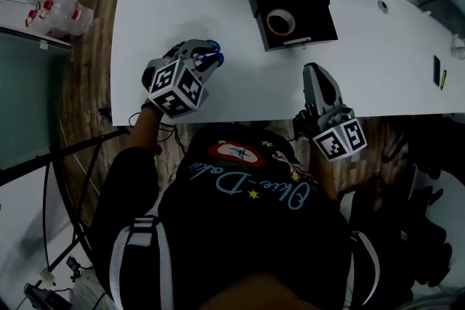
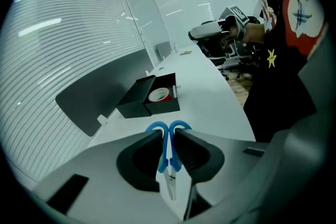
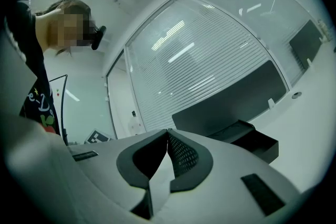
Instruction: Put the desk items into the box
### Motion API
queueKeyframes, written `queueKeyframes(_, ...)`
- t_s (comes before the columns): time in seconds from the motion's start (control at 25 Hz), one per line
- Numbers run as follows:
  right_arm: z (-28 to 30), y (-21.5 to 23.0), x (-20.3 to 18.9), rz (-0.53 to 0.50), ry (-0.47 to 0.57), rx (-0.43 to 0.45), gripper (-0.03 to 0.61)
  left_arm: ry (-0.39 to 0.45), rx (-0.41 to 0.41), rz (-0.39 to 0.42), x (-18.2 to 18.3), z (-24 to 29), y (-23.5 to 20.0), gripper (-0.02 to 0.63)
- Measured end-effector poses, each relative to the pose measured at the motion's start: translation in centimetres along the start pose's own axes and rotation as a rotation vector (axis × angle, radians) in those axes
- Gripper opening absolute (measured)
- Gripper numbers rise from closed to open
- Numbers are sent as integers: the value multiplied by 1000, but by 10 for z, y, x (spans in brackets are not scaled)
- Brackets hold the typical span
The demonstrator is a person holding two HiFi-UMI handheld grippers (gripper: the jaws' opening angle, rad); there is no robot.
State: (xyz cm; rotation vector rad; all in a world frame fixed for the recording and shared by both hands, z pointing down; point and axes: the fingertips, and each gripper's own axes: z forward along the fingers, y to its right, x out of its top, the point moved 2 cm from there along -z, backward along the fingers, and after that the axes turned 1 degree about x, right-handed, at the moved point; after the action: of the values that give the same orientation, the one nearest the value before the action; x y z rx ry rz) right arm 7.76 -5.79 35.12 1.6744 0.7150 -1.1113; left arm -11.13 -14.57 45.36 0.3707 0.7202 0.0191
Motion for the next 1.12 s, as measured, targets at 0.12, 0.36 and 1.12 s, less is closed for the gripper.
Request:
queueKeyframes(0.12, 5, -3, 1, 0, 0, 20, 31, 30, 47, -43, 2, -10, -4, 103)
queueKeyframes(0.36, 11, -3, 0, -1, -23, 50, 31, 76, 108, -155, 5, -23, -7, 103)
queueKeyframes(1.12, 10, 20, 15, 17, -56, 144, 31, 130, 301, -332, 31, -46, -7, 103)
